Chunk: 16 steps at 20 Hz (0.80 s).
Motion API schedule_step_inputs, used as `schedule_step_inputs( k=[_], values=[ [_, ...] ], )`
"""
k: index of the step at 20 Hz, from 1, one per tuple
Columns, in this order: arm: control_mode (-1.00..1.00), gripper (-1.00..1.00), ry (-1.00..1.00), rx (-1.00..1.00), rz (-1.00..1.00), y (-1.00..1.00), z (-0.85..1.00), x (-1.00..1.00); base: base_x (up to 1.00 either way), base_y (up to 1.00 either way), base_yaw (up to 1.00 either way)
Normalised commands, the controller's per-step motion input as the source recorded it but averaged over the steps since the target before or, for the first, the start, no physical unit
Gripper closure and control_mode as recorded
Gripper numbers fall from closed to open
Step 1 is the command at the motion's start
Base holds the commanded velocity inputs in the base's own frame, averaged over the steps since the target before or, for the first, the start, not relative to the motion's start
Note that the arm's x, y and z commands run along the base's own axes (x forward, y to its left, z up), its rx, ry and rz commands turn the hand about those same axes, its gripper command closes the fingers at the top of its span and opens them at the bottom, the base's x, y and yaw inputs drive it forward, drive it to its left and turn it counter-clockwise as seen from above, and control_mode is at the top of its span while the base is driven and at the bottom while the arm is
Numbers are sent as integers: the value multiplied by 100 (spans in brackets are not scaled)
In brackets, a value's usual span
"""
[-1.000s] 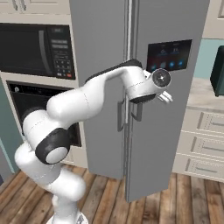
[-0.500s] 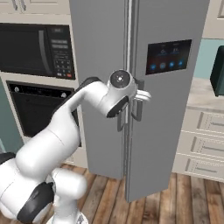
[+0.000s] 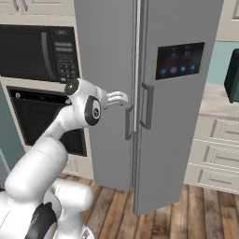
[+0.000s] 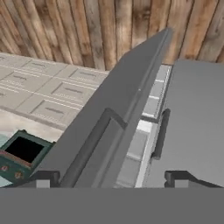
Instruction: Place one of the steaks on the plate and the other in the bowl. Then place the bowl in the fridge.
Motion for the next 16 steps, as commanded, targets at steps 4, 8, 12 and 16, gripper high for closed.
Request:
schedule_step_inputs(
  k=[4,8,12,16],
  values=[
    [-100,-100,26,-49,0,34,-1,57,0,0,0],
    [-100,-100,37,-30,-8,20,0,87,0,0,0],
    [-100,-100,30,-19,-12,0,-8,100,0,0,0],
    [-100,-100,12,-13,-8,-23,-26,62,0,0,0]
  ],
)
